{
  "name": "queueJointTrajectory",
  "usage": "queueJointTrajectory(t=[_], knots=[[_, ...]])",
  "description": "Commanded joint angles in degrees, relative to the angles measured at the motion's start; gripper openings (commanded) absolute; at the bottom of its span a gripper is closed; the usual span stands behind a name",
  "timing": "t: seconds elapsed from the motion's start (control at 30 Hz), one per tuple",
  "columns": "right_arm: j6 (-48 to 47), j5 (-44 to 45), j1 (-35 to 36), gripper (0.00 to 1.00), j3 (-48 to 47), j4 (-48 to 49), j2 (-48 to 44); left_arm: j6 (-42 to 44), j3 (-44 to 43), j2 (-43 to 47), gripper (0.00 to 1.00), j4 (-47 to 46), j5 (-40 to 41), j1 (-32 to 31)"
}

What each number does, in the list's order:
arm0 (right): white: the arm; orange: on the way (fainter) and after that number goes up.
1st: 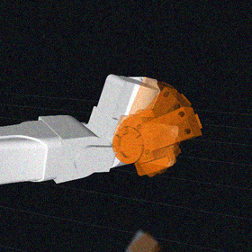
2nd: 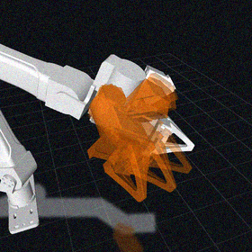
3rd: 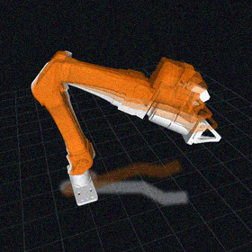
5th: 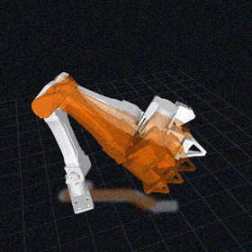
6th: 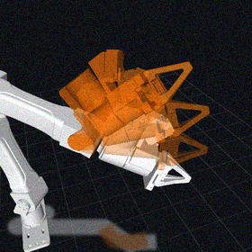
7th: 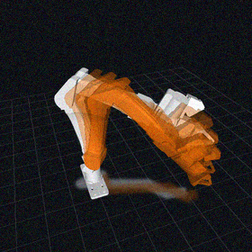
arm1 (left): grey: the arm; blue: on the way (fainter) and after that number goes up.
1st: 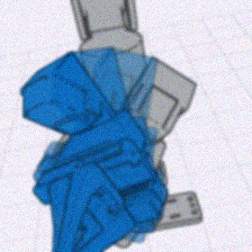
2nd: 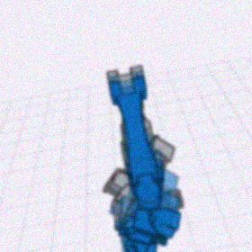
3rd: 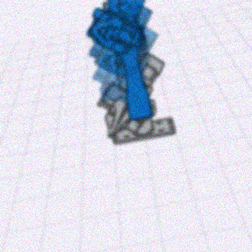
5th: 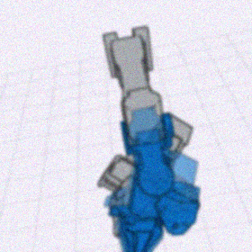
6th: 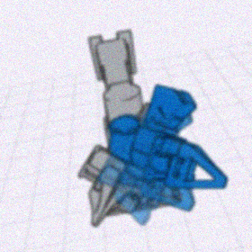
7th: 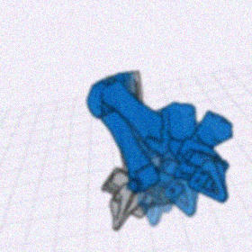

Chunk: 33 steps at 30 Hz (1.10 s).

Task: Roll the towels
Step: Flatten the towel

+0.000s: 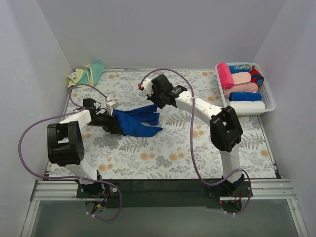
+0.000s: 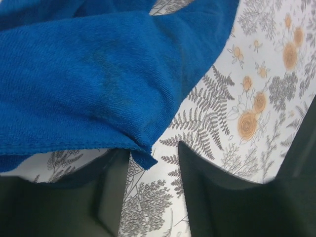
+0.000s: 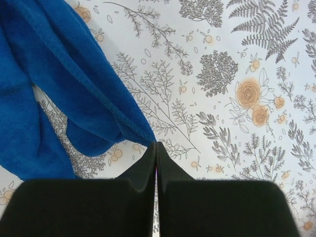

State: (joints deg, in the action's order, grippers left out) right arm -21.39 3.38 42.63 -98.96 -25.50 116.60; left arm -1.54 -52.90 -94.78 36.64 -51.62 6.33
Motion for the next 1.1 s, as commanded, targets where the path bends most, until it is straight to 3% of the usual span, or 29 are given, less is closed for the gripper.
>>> queueJointTrajectory(t=[0.0, 0.17, 0.3, 0.57, 0.9, 1.07], knots=[[2.14, -0.21, -1.67, 0.01, -3.00, 0.89, -3.21, -3.37, -0.61, -0.93, 0.27, -2.37, 4.23, -0.53], [2.49, 0.31, -6.49, 0.01, -0.98, -0.17, -7.25, 0.30, -9.04, -0.85, 0.00, 5.00, 10.04, 0.87], [2.67, -0.21, -11.16, 0.01, 2.62, -0.17, -13.84, 6.89, -18.70, -0.40, 0.00, 14.83, 13.37, 1.93], [1.35, -1.00, -19.33, 0.01, 12.20, -0.96, -27.71, 17.44, -24.53, 2.58, 0.00, 21.80, 19.79, 2.02], [-5.06, -2.93, -25.49, 0.01, 29.86, -3.86, -43.11, 27.54, -16.81, 7.85, 0.00, 20.06, 21.47, 1.76], [-7.88, -11.02, -25.76, 0.02, 32.51, -10.01, -41.02, 28.44, -10.29, 9.79, 0.00, 17.32, 23.58, -0.35]])
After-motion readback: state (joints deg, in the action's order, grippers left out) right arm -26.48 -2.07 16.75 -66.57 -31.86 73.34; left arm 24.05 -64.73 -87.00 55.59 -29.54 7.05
